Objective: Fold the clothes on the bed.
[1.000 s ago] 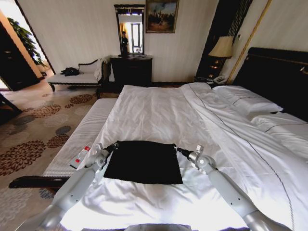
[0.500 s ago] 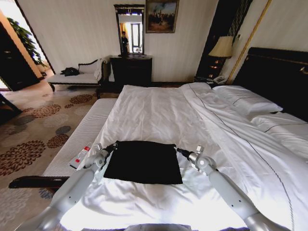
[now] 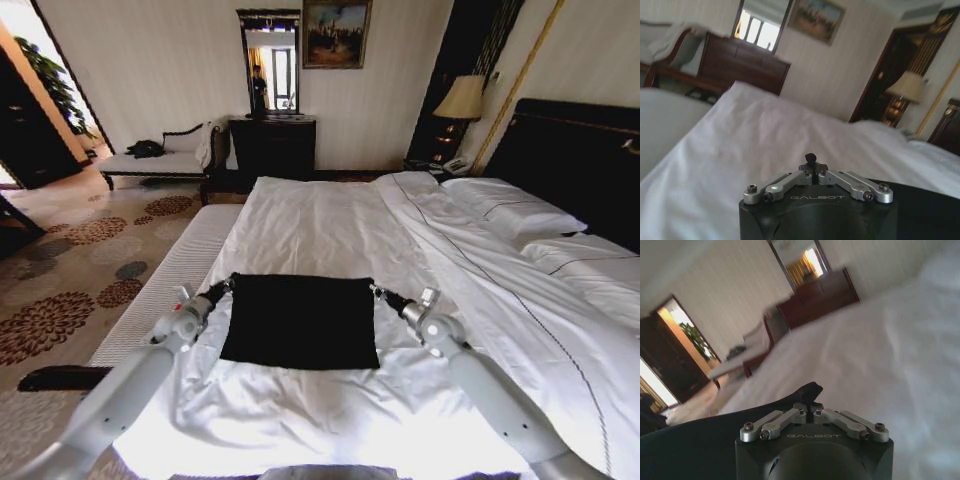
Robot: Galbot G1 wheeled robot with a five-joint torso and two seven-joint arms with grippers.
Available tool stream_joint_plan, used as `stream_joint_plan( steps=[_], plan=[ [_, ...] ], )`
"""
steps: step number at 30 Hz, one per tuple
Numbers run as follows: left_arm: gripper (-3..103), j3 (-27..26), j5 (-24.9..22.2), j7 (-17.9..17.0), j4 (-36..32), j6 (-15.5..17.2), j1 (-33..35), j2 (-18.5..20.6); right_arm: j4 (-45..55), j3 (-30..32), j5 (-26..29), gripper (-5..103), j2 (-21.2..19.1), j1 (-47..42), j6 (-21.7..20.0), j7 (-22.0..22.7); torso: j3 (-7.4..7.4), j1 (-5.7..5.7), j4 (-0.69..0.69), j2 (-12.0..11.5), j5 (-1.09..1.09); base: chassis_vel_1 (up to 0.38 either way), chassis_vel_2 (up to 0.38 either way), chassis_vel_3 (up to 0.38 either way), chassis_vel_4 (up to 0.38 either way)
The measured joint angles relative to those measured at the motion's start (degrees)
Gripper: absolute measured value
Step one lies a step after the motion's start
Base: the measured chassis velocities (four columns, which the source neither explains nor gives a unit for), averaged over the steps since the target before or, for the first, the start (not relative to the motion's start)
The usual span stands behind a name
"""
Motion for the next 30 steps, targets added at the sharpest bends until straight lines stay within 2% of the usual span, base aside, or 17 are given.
stream_joint_plan(
  steps=[3,6,8,12,18,23,28,30],
  plan=[
    [0,-0.8,-1.32,-0.44,-2.93,-0.3,0.03,1.06,2.3,0.99,-0.2,1,-0.89,0.0,0.36,0.39,0.0,0.0,0.0,0.0,-0.01,0.0,0.0,0.0,0.0],
    [0,-2.24,-4.96,-1.98,-8.64,-0.65,-2.21,3.83,7.78,4.5,1.61,1,-4.0,0.09,0.87,1.93,0.0,0.0,-0.01,0.0,0.0,0.0,0.0,0.0,0.0],
    [0,-2.46,-5.62,-2.33,-9.51,-0.68,-2.84,4.18,8.7,5.04,2.11,1,-4.58,0.09,0.89,2.22,0.0,0.0,-0.01,0.0,0.0,0.0,0.0,0.0,0.0],
    [0,-5.32,-9.94,-5.05,-15.32,-0.69,-5.74,6.98,16.43,8.38,3.91,1,-9.39,0.16,1.2,3.88,0.0,0.0,-0.02,0.0,0.01,0.0,0.0,0.0,0.0],
    [0,-8.36,-10.6,-5.55,-18.6,-0.73,-4.56,9.13,20.94,10.54,6.51,1,-13.69,0.55,1.77,5.33,-0.01,0.0,0.0,0.01,-0.02,0.0,0.0,0.0,0.0],
    [0,-13.63,-10.88,-6.73,-21.58,-0.75,0.7,9.87,25.14,13.97,10.02,1,-16.22,-0.79,1.59,7.2,0.0,0.01,0.0,0.01,0.0,0.0,0.0,0.0,0.0],
    [0,-17.3,-10.75,-6.75,-24.15,-0.74,5.93,10.02,27.9,15.73,12.37,1,-16.66,-2.97,1.04,8.6,0.0,0.0,0.0,0.01,-0.01,0.0,0.0,0.0,0.0],
    [0,-19.92,-9.83,-6.62,-26.03,-0.71,10.03,9.74,29.63,16.33,13.19,1,-15.9,-4.97,0.74,9.82,-0.01,0.0,0.0,0.01,-0.01,0.0,0.0,0.0,0.0]
  ],
)
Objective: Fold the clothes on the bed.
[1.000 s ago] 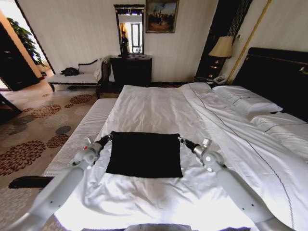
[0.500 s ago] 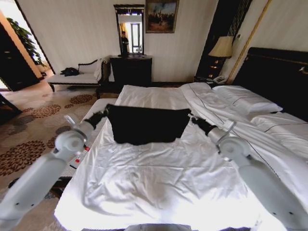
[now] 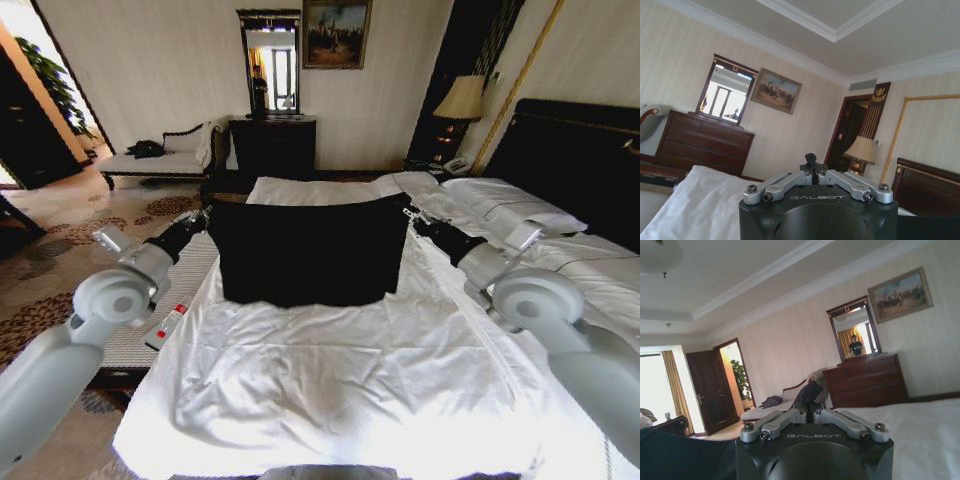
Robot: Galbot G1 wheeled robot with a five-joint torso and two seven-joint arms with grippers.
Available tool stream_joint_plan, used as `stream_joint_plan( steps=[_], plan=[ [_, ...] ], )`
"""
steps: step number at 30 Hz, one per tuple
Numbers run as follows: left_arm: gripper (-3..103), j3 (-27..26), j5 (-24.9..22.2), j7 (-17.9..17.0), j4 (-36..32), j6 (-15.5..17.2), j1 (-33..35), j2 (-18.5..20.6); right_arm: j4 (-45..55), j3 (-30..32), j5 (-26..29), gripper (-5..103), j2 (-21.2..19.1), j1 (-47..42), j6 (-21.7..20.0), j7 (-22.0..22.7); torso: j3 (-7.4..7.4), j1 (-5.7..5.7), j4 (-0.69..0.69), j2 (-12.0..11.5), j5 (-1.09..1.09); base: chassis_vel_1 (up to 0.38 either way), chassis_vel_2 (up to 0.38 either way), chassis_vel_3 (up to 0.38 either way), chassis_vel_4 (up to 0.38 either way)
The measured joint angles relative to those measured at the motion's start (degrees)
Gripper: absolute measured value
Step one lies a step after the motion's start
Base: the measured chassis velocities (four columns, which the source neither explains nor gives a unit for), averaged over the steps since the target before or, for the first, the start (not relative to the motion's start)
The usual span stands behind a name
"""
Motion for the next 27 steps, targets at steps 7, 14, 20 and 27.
stream_joint_plan(
  steps=[7,14,20,27],
  plan=[
    [0,-8.31,2.22,0.35,-5.94,-0.07,11.12,-1.67,3.37,1.74,-4.18,1,3.0,-8.88,-0.25,1.06,0.0,0.0,0.0,0.0,0.02,0.0,0.0,0.0,0.0],
    [0,-16.41,4.68,0.74,-11.47,-0.28,24.31,-4.17,8.54,7.6,-4.86,1,4.41,-18.29,-0.31,1.96,0.0,0.0,0.0,0.0,0.0,0.0,0.0,0.0,0.0],
    [0,-22.74,6.26,3.0,-15.7,-0.24,34.69,-7.11,13.79,12.71,-7.54,1,6.72,-26.37,-2.06,3.46,0.0,0.0,0.01,-0.01,0.01,0.0,0.0,0.0,0.0],
    [0,-30.02,8.3,3.11,-20.28,0.34,49.11,-12.31,14.46,15.84,-10.4,1,11.82,-34.74,-6.33,6.97,-0.01,-0.01,0.02,0.0,0.02,0.0,0.0,0.0,0.0]
  ],
)
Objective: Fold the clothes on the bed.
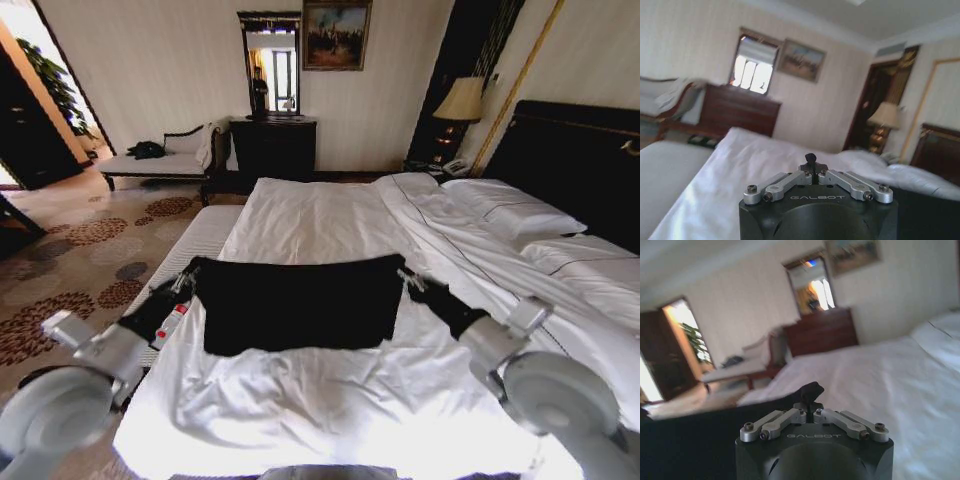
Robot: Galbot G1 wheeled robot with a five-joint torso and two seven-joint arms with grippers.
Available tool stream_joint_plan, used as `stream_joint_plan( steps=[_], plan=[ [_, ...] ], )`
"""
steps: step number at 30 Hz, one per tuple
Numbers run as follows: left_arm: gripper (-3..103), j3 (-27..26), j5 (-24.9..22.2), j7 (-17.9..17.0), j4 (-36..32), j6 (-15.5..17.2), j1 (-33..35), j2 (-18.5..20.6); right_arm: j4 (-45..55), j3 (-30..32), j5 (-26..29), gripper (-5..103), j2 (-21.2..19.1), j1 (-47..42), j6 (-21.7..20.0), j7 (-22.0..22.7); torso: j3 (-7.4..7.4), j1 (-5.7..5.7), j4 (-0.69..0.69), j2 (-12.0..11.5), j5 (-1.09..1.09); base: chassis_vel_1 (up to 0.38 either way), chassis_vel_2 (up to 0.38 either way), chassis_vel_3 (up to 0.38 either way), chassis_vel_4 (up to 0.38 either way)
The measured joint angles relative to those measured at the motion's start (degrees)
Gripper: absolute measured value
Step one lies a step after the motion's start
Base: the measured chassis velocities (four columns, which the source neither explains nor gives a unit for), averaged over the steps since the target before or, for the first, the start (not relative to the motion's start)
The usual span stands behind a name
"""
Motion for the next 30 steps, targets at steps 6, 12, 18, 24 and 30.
stream_joint_plan(
  steps=[6,12,18,24,30],
  plan=[
    [0,4.6,5.17,-2.72,2.14,1.39,0.08,-0.65,-0.11,-6.27,-2.97,1,3.6,1.44,-2.06,1.53,0.0,0.0,-0.02,0.0,0.0,0.0,0.0,0.0,0.0],
    [0,19.7,5.92,-9.0,9.51,2.78,-16.74,3.12,-5.81,-12.44,-3.03,1,2.98,10.32,-2.73,0.4,0.02,0.01,-0.03,-0.01,-0.02,0.0,0.0,0.0,0.0],
    [0,36.12,3.04,-11.63,23.34,3.17,-36.77,6.0,-18.64,-20.69,-2.77,1,1.19,21.39,-1.81,-2.82,0.04,0.03,-0.03,-0.02,-0.01,0.0,0.0,0.0,0.0],
    [0,47.56,1.54,-12.16,34.71,3.12,-52.13,3.04,-31.34,-30.52,-3.66,1,2.66,33.41,-0.17,-4.47,0.03,0.03,-0.01,-0.02,0.01,0.0,0.0,0.0,0.0],
    [0,53.96,2.34,-11.13,47.65,2.93,-61.56,-2.83,-39.55,-37.17,-4.15,1,5.27,40.37,1.37,-5.48,0.03,0.04,-0.03,-0.03,0.0,0.0,0.0,0.0,0.0]
  ],
)
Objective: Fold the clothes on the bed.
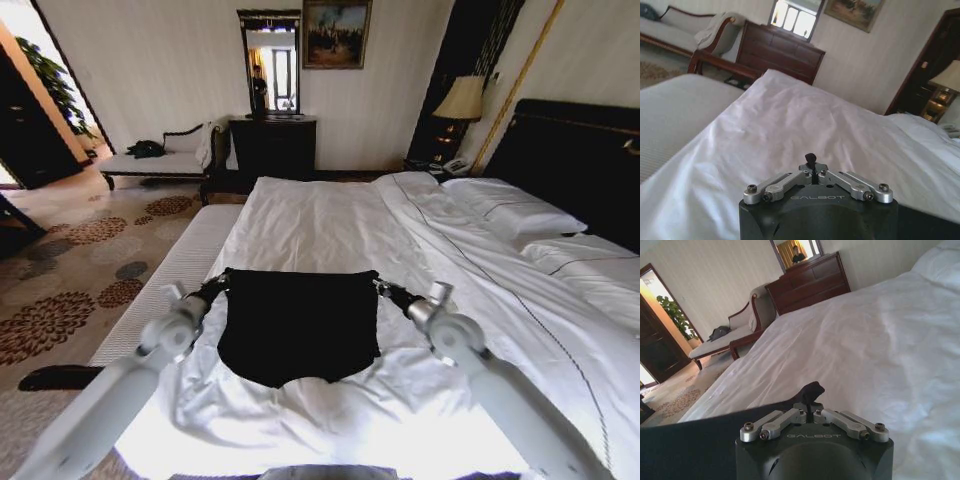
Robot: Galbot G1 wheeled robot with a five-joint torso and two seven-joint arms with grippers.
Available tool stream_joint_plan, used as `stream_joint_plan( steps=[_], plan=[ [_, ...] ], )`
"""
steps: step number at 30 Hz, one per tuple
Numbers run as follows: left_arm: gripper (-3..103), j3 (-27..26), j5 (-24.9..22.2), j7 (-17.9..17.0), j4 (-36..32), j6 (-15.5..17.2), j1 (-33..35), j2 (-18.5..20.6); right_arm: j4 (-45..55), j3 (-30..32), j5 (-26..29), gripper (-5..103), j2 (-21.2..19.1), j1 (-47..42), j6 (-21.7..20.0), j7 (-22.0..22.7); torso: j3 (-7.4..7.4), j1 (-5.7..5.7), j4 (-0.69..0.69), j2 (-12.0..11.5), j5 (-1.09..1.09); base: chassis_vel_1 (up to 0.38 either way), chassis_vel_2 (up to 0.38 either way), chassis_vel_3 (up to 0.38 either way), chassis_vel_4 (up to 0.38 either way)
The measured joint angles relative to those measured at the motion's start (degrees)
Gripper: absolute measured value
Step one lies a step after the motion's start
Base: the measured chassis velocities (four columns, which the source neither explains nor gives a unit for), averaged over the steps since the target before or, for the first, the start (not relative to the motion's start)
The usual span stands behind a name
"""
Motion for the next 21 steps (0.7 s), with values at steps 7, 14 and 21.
stream_joint_plan(
  steps=[7,14,21],
  plan=[
    [0,3.12,3.39,2.99,11.52,-0.65,-6.38,-5.81,-10.24,-4.45,0.18,1,3.31,6.84,1.1,-0.02,-0.01,-0.03,0.01,0.0,-0.01,0.0,0.0,0.0,0.0],
    [0,5.56,5.25,4.36,21.37,-1.28,-12.46,-9.98,-19.26,-7.37,-0.42,1,5.73,13.6,3.36,-0.91,-0.01,-0.02,0.01,0.01,0.0,0.0,0.0,0.0,0.0],
    [0,6.49,5.57,5.69,30.03,-1.57,-17.66,-12.86,-25.69,-9.6,-1.34,1,7.58,17.7,5.06,-2.0,-0.02,-0.03,0.01,0.01,-0.01,0.0,0.0,0.0,0.0]
  ],
)
